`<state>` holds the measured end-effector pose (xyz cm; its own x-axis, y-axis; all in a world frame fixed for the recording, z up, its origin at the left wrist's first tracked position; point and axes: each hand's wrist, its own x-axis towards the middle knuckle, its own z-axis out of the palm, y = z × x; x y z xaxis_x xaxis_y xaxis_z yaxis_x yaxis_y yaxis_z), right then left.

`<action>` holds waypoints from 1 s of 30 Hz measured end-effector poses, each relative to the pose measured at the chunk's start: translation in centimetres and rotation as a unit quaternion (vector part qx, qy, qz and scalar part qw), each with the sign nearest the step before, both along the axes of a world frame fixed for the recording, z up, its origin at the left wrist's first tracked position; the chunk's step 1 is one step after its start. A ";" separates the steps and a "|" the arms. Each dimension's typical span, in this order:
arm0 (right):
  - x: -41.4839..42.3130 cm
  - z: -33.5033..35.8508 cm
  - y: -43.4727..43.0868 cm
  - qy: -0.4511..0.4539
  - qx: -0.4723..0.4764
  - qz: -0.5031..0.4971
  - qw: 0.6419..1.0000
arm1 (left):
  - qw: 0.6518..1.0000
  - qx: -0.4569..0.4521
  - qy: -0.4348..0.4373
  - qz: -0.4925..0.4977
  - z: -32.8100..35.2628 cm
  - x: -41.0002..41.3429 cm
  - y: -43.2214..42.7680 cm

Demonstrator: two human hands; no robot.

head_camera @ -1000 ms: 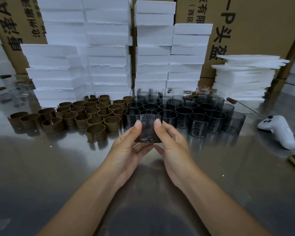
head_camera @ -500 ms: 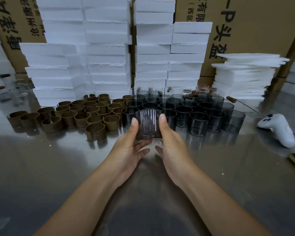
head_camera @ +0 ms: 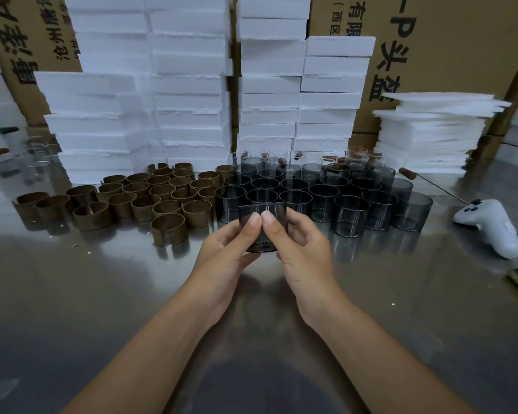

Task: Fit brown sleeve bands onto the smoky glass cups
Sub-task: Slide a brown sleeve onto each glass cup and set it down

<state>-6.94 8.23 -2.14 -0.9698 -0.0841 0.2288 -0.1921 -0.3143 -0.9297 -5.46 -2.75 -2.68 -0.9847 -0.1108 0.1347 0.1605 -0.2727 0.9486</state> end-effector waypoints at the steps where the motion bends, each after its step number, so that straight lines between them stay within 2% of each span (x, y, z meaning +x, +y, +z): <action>1: 0.0 0.1 0.0 -0.004 -0.001 -0.002 1.000 | 1.000 0.013 0.000 0.004 0.0 0.0 0.0; 6: -0.1 0.4 0.2 -0.032 -0.007 0.008 0.999 | 0.999 0.053 0.002 0.007 0.1 0.0 -0.1; 10: -0.4 0.5 0.7 -0.075 0.005 0.052 0.996 | 1.000 0.029 0.004 -0.007 -0.1 -0.1 -0.3; 14: -0.6 0.6 1.1 -0.102 -0.037 0.086 0.990 | 0.999 0.044 0.005 -0.029 0.0 -0.3 -0.5; 17: -0.5 0.6 1.2 -0.093 -0.038 0.095 0.990 | 0.998 0.051 0.012 -0.022 -0.1 -0.3 -0.6; 23: 0.2 0.9 0.6 -0.024 0.077 0.086 0.993 | 1.000 0.025 0.014 0.000 -0.1 -0.4 -0.6; 30: -0.1 0.5 0.5 -0.030 0.035 0.031 0.998 | 0.998 0.008 0.012 0.056 -0.3 -0.4 -0.6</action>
<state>-7.02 8.76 -1.67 -0.9740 -0.1581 0.1625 -0.1181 -0.2582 -0.9589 -5.82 -3.35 -3.01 -0.9626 -0.2222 0.1549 0.2128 -0.2668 0.9400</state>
